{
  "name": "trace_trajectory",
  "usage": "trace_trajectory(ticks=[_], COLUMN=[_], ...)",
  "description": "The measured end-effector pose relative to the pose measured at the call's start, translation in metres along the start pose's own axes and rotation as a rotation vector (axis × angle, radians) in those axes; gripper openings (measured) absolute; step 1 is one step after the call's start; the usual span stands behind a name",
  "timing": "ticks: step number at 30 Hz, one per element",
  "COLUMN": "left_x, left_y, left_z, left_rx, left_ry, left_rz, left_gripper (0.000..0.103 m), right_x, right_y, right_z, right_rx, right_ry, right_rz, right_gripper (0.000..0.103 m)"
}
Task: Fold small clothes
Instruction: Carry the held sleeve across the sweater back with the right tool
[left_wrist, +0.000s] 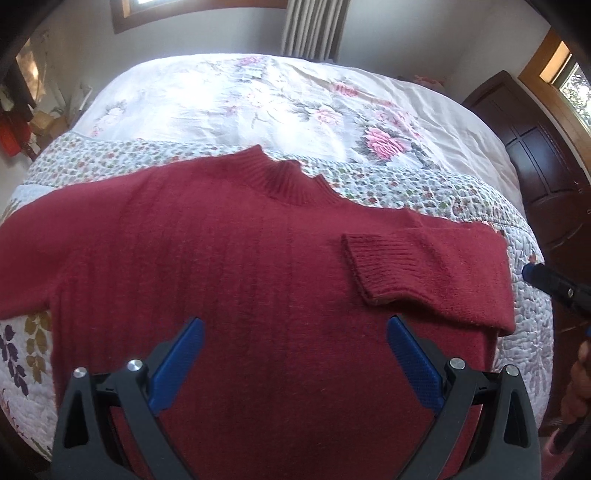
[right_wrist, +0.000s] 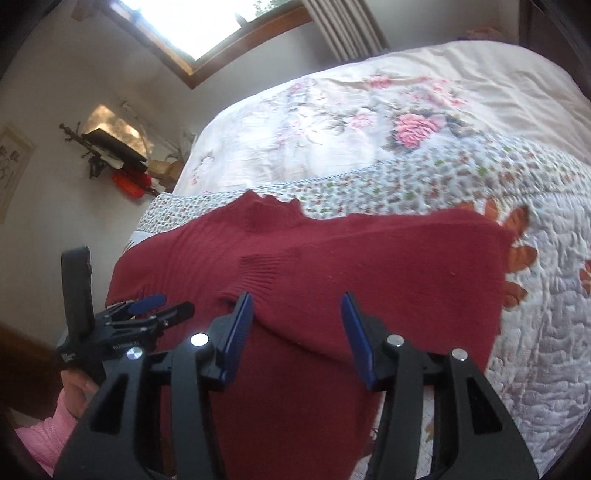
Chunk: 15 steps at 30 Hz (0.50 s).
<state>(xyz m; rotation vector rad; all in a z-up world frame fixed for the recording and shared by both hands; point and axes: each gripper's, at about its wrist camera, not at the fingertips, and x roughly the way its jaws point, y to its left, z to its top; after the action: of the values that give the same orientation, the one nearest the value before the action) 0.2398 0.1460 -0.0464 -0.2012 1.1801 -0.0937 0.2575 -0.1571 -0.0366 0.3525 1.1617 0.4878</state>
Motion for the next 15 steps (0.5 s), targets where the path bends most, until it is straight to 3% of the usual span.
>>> trace_trajectory(ticks=[4, 7, 9, 15], left_x=[0.034, 0.046, 0.050, 0.052], left_y=[-0.017, -0.023, -0.030, -0.039], left_z=[0.016, 0.024, 0.030, 0.037], left_rx=[-0.034, -0.059, -0.050, -0.050], left_ry=[0.109, 0.131, 0.122, 0.104], left_rz=[-0.086, -0.112, -0.103, -0.041], left_gripper=[0.097, 0.092, 0.083, 0.035], right_x=[-0.007, -0.012, -0.011, -0.016], right_y=[-0.038, -0.057, -0.068, -0.086], right_z=[-0.019, -0.031, -0.035, -0.040], right_rx=[0.069, 0.101, 0.125, 0.166], right_ry=[-0.001, -0.002, -0.003, -0.023], right_rz=[-0.061, -0.082, -0.086, -0.089], right_gripper=[0.051, 0.051, 0.051, 0.055])
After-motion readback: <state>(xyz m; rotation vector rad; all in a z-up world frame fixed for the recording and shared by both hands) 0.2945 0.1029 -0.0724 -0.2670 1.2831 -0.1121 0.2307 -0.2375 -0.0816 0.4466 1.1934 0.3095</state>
